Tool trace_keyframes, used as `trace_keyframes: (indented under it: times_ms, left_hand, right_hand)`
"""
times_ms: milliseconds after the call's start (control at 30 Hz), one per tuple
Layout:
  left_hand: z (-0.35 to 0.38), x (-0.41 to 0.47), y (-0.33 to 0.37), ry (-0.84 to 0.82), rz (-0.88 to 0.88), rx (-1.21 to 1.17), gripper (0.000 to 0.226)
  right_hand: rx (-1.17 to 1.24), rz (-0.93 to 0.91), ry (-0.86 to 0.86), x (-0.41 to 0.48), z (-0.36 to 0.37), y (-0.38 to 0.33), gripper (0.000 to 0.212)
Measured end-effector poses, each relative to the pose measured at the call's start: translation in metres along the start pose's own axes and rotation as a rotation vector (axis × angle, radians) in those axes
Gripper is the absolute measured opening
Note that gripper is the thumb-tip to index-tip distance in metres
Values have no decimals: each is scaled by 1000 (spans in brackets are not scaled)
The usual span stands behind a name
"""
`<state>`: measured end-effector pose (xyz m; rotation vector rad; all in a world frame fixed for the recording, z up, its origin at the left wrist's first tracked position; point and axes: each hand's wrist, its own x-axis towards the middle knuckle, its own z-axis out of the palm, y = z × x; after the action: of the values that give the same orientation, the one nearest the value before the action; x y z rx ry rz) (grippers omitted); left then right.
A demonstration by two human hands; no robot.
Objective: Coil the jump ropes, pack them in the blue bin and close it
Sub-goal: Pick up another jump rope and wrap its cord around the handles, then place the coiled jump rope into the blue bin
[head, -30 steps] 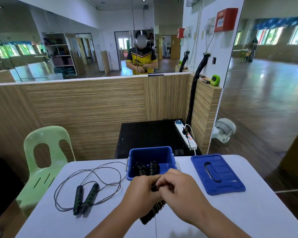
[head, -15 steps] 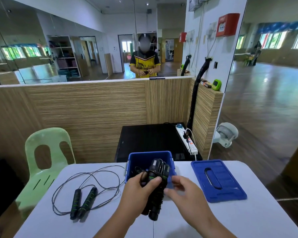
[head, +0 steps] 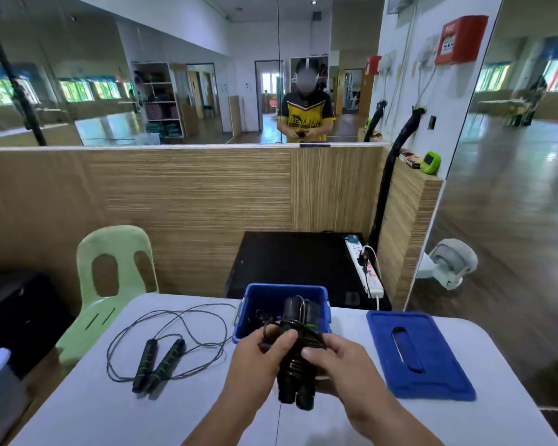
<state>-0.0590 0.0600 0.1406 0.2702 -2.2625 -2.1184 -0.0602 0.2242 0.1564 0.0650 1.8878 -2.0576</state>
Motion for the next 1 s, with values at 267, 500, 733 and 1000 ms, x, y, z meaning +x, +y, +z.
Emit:
trace_keyframes:
  times_ms: [267,500,733,1000]
  left_hand:
    - [-31,33,-7,87,-12,-47,23]
    - [-80,111,-45,151,21,168,24]
    - [-100,189,-91,153,175,532,2]
    - [-93,239,-133,189,117,777,42]
  right_hand:
    - [-10,9,-1,36,4,5,21]
    - [27,19,118,76,26,9,18]
    - [24,37,287,121,42,13,17]
    - [-15,104,379,171,25,25,15]
